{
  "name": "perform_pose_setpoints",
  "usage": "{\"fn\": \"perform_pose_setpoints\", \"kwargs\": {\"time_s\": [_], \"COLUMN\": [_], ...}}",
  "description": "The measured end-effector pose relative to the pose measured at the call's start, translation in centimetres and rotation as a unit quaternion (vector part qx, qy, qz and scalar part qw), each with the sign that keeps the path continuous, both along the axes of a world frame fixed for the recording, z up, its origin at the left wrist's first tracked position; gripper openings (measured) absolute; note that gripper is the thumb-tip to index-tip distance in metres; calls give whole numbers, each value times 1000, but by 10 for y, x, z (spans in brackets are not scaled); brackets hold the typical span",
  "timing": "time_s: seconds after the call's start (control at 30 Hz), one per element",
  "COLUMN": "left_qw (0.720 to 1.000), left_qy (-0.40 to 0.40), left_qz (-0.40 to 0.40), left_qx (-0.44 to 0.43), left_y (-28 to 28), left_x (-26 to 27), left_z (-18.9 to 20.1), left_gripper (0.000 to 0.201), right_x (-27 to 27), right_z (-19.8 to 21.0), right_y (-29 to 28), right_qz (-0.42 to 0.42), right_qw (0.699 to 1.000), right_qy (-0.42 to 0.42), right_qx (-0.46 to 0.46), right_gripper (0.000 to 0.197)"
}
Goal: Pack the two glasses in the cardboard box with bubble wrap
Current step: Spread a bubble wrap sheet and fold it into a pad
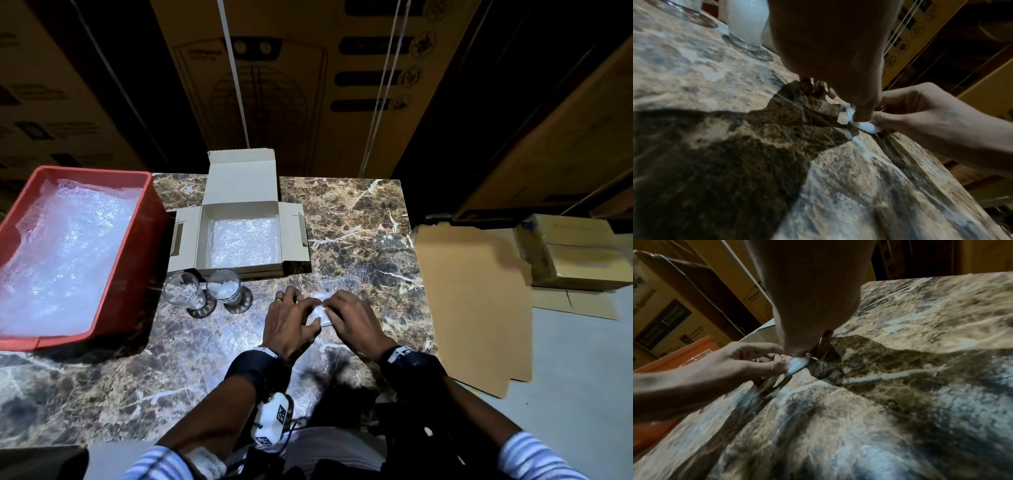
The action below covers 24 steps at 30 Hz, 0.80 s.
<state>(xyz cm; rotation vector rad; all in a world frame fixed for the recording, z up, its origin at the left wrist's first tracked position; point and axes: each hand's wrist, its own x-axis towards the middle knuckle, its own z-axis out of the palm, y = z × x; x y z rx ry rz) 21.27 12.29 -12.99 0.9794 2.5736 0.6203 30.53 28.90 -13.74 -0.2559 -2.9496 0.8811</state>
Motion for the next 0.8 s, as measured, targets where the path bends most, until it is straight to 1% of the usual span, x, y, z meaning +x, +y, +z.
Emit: {"fn": "perform_pose_setpoints", "kwargs": {"time_s": [0.07, 0.13, 0.2, 0.23, 0.37, 0.47, 0.57, 0.7, 0.8], "left_qw": [1000, 1000, 999, 999, 997, 997, 998, 999, 999], "left_qy": [-2, -6, -14, -14, 18, 18, 12, 2, -24], "left_qz": [-4, -14, -27, -35, -69, -66, -52, -39, -28], "left_qx": [-11, -13, -10, -11, -35, -41, -37, -32, -21], "left_y": [0, -2, -5, -7, -12, -11, -8, -6, -5], "left_x": [-1, -2, -4, -5, -4, -1, 0, -2, -4], "left_z": [-1, -3, -3, -3, 0, 1, 0, -3, -2], "left_gripper": [44, 50, 53, 54, 63, 71, 64, 56, 61], "right_x": [4, 9, 14, 16, 13, 10, 11, 12, 12], "right_z": [0, 1, 4, 6, 8, 7, 6, 11, 13], "right_y": [1, 5, 10, 12, 17, 14, 10, 3, 0], "right_qz": [5, 9, 34, 49, 79, 88, 85, 75, 61], "right_qw": [1000, 999, 997, 996, 995, 994, 993, 994, 996], "right_qy": [-9, -25, -46, -55, -57, -58, -57, -45, -33], "right_qx": [-8, -40, -48, -43, -6, 30, 54, 62, 59], "right_gripper": [28, 42, 57, 60, 53, 49, 44, 35, 34]}}
